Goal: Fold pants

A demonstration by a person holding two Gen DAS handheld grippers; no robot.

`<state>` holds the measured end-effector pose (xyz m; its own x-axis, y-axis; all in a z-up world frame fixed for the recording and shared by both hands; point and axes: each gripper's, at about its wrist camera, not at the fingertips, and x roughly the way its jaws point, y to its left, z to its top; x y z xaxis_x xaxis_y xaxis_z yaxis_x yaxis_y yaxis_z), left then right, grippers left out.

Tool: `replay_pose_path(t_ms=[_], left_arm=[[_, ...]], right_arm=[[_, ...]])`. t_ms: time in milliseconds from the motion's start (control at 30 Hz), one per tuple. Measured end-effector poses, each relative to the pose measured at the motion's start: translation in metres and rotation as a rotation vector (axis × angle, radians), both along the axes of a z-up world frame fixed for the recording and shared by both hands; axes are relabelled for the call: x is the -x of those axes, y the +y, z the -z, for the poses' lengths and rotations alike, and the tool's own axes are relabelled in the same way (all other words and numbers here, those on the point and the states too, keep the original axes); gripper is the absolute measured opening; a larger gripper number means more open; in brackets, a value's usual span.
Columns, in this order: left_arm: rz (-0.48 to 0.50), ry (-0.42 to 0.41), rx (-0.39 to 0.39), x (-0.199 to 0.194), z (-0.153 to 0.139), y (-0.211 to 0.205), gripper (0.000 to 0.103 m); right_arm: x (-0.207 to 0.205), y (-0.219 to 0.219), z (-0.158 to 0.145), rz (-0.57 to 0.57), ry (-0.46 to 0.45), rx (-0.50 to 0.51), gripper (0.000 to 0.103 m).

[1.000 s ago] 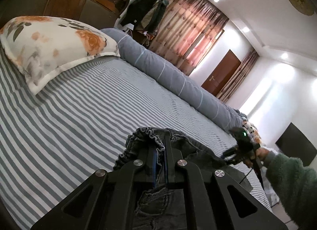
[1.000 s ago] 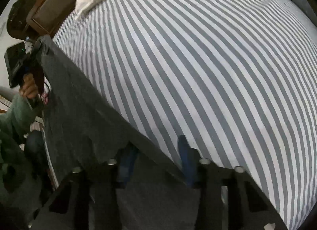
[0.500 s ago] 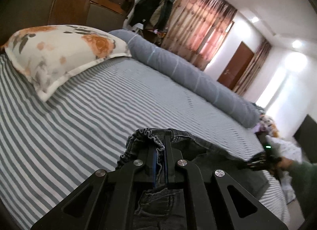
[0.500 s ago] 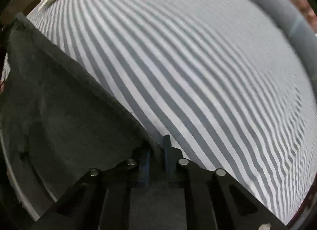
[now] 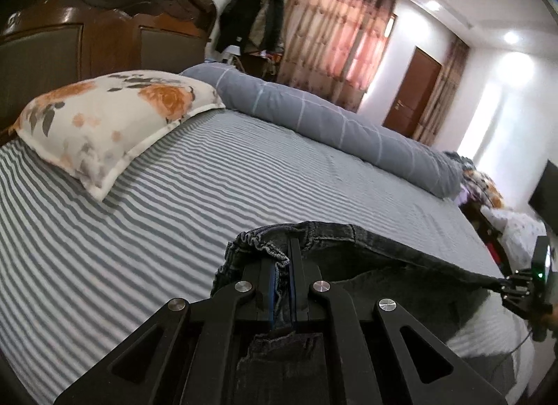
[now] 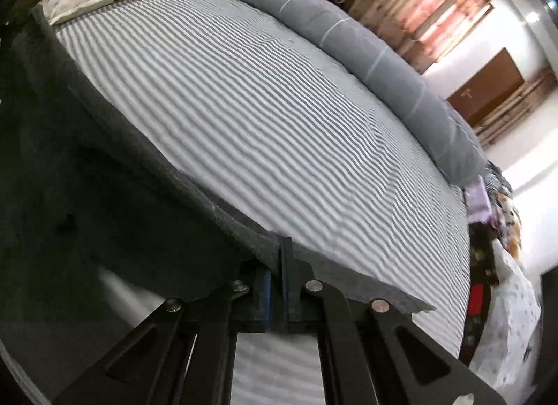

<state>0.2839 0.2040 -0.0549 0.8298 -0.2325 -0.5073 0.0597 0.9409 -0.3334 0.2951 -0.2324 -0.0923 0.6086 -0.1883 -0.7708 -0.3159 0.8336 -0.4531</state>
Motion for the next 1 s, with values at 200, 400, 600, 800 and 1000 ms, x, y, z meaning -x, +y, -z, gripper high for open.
replay_pose_path(t_ms=[200, 400, 600, 800, 1000], left_arm=[[0.061, 0.026, -0.050, 0.053, -0.005, 0.000, 0.007], [0.119, 0.116, -0.109, 0.105, 0.019, 0.001, 0.009], [0.132, 0.279, -0.131, 0.137, 0.059, 0.003, 0.016], [0.101, 0.408, -0.085, 0.155, 0.075, 0.015, 0.029], [0.075, 0.425, 0.179, 0.178, 0.064, 0.037, 0.054]], right_arm=[[0.077, 0.000, 0.017, 0.093, 0.036, -0.092, 0.002], [0.123, -0.002, 0.040, 0.137, 0.109, -0.120, 0.002], [0.142, 0.005, 0.073, 0.136, 0.208, -0.089, 0.002], [0.134, 0.002, 0.080, 0.170, 0.250, -0.116, 0.019], [0.160, -0.004, 0.051, 0.200, 0.233, -0.234, 0.036]])
